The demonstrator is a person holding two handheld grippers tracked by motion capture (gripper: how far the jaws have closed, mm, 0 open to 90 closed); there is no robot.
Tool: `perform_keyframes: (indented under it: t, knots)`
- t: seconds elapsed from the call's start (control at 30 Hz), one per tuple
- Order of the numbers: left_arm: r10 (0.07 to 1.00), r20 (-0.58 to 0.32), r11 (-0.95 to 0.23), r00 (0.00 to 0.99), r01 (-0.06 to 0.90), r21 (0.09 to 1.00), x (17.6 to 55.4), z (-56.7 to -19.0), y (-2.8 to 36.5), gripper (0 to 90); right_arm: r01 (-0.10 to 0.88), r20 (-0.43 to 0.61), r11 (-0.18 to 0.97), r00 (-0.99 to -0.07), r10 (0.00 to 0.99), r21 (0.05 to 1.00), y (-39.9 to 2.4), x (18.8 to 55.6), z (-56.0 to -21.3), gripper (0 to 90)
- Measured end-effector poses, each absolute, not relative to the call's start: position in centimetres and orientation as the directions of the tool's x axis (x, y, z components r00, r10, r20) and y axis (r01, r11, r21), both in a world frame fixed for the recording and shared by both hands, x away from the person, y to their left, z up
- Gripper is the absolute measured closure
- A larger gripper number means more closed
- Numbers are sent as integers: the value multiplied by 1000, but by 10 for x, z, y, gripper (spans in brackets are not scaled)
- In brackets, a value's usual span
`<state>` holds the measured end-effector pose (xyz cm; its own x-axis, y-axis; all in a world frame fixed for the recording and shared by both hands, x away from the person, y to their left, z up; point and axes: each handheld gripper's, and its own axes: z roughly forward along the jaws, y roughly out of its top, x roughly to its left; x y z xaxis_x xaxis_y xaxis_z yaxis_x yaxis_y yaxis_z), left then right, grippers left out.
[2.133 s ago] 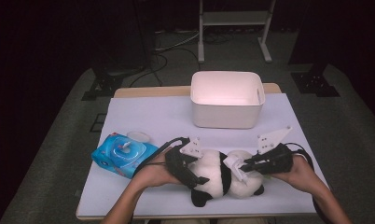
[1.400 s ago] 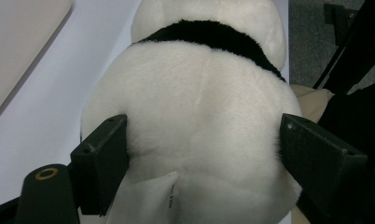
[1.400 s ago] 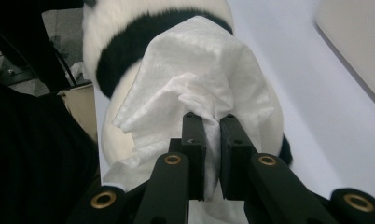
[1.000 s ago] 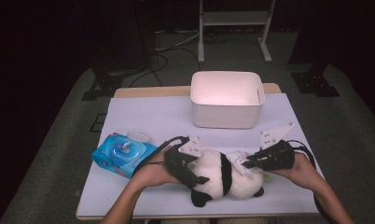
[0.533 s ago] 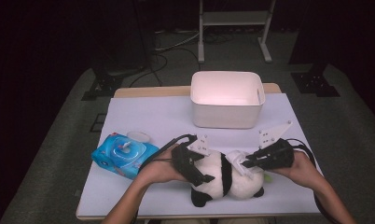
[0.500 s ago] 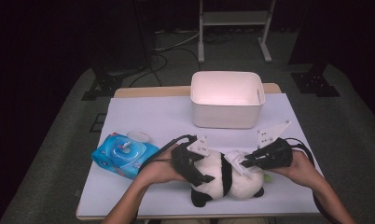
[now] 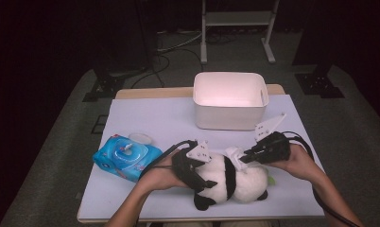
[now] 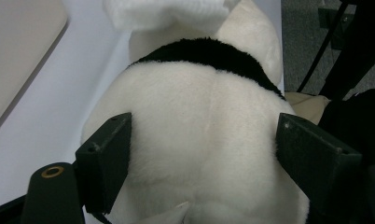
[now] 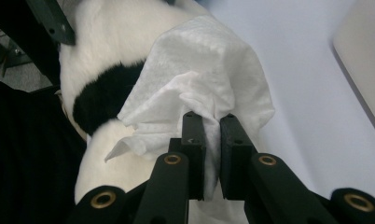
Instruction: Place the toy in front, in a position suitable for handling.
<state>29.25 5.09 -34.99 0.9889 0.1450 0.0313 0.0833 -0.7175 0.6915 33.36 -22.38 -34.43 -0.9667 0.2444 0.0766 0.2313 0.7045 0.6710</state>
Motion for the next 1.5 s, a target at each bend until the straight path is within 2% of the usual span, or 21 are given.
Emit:
perform_keyframes:
  t: [0.3,0.6,0.87,1.1,1.5]
  knots:
    - [142,43,-727,989,74,683,292,-349,50,204,328,138,663,-936,323,672,-265,334,-355,814]
    - [149,44,-729,988,80,680,291,-350,50,199,261,106,706,-961,257,659,-230,345,-349,812]
    - [145,42,-725,989,77,684,291,-351,52,200,252,116,705,-965,235,663,-213,353,-350,809]
    - [143,45,-727,989,74,683,292,-351,51,200,300,136,660,-948,289,689,-244,348,-353,808]
    - [161,31,-726,986,97,680,294,-353,56,202,382,198,575,-913,357,724,-301,325,-382,807]
